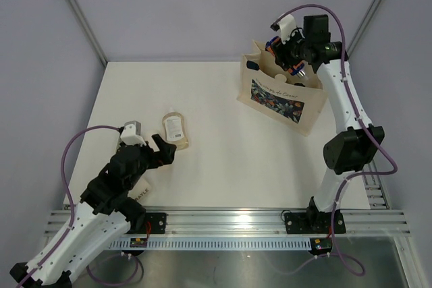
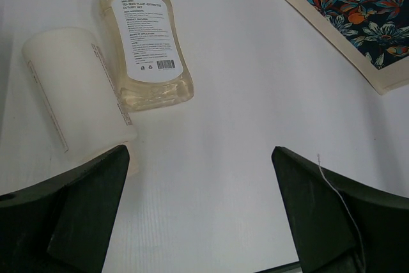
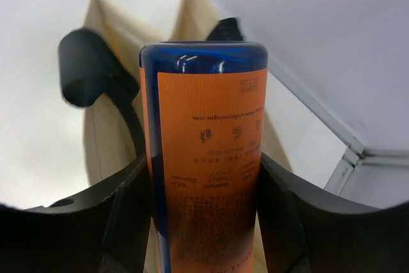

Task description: Place the personal care products into the canvas bag

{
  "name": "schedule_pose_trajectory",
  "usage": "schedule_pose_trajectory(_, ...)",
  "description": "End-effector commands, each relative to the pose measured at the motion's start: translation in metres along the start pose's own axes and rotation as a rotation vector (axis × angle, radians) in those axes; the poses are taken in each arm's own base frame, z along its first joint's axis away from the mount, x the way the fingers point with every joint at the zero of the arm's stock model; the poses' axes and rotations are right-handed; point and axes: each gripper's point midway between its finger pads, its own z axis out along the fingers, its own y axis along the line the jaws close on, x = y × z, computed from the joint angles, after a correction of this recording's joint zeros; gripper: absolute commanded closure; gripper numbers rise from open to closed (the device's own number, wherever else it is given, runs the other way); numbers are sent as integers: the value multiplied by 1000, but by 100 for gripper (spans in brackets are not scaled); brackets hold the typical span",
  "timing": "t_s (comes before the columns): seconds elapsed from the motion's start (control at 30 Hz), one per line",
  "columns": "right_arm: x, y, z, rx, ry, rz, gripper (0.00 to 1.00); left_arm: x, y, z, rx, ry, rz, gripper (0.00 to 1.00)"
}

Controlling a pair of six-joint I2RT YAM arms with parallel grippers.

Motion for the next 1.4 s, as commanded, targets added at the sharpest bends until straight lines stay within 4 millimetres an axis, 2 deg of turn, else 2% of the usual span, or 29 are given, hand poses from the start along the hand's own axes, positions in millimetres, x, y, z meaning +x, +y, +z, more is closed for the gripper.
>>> schedule_pose_trajectory(0.0, -3, 21, 2, -202, -3, -266, 100, -9, -12, 3, 55, -39, -5, 1)
schedule_pose_trajectory(0.1, 24, 24, 15, -243, 56, -245, 100, -8, -13, 5, 59, -34, -1, 1)
schedule_pose_trajectory(0.17, 29, 17, 18, -219, 49, -256, 100, -8, -15, 6, 64, -31, 1, 1)
schedule_pose_trajectory(0.2, 41, 20, 22, -230, 70, -253, 100, -7, -15, 7, 67, -27, 5, 1)
schedule_pose_trajectory(0.33, 57, 18, 29, -237, 92, -242, 100, -5, -18, 10, 81, -26, 6, 1)
schedule_pose_trajectory(0.37, 61, 15, 32, -235, 99, -233, 97, -6, -20, 11, 91, -36, 3, 1)
schedule_pose_trajectory(0.4, 66, 15, 34, -238, 109, -225, 89, -4, -20, 13, 96, -31, 4, 1)
schedule_pose_trajectory(0.47, 74, 14, 38, -240, 134, -206, 83, -3, -20, 16, 97, -33, 4, 1)
schedule_pose_trajectory(0.53, 87, 8, 47, -231, 171, -176, 74, -2, -19, 20, 82, -35, 1, 1)
schedule_pose_trajectory(0.57, 98, 8, 54, -238, 204, -158, 69, -3, -18, 23, 76, -39, -3, 1)
schedule_pose_trajectory(0.6, 99, 3, 56, -221, 217, -151, 53, -3, -17, 26, 61, -42, -9, 1)
schedule_pose_trajectory(0.67, 116, 6, 62, -236, 282, -111, 30, 2, -12, 35, 19, -21, -19, 1)
schedule_pose_trajectory(0.7, 113, 1, 61, -224, 284, -103, 6, 2, -8, 39, -13, -27, -41, 1)
schedule_pose_trajectory(0.73, 116, 1, 61, -223, 292, -78, 0, 8, -5, 46, -43, -2, -34, 1)
schedule_pose_trajectory(0.83, 106, -12, 53, -187, 245, -20, 0, 7, -5, 58, -71, 5, -11, 1)
schedule_pose_trajectory(0.9, 92, -19, 39, -165, 200, 7, 1, 6, -3, 70, -126, 25, 10, 1)
schedule_pose_trajectory(0.93, 88, -25, 32, -151, 182, 35, 1, 5, -1, 75, -155, 34, 17, 1)
schedule_pose_trajectory(0.97, 74, -26, 21, -138, 147, 37, 1, 5, 2, 79, -189, 48, 31, 1)
schedule_pose_trajectory(1.0, 66, -23, 15, -149, 120, 43, 0, 2, 6, 89, -249, 59, 46, 1)
schedule_pose_trajectory(1.03, 65, -36, 6, -118, 102, 68, 1, 1, 9, 94, -288, 68, 56, 1)
schedule_pose_trajectory(1.07, 51, -37, -9, -98, 62, 58, 1, 3, 14, 99, -328, 90, 72, 1)
schedule_pose_trajectory(1.1, 51, -35, -14, -97, 55, 64, 1, 1, 15, 113, -372, 110, 93, 1)
schedule_pose_trajectory(1.13, 43, -35, -19, -92, 23, 64, 0, -1, 18, 120, -399, 123, 101, 1)
schedule_pose_trajectory(1.17, 31, -34, -33, -75, -11, 55, 1, 0, 22, 125, -431, 144, 114, 1)
schedule_pose_trajectory(1.2, 28, -30, -38, -85, -27, 65, 1, -6, 20, 140, -460, 157, 133, 1)
schedule_pose_trajectory(1.27, 15, -25, -55, -84, -68, 62, 1, -7, 24, 151, -502, 183, 169, 1)
schedule_pose_trajectory(1.3, 16, -21, -58, -90, -72, 69, 0, -9, 27, 157, -532, 188, 183, 1)
schedule_pose_trajectory(1.33, 12, -17, -63, -102, -88, 81, 0, -13, 30, 170, -570, 199, 183, 1)
schedule_pose_trajectory(1.37, 5, -15, -74, -96, -113, 75, 0, -9, 38, 169, -622, 234, 200, 1)
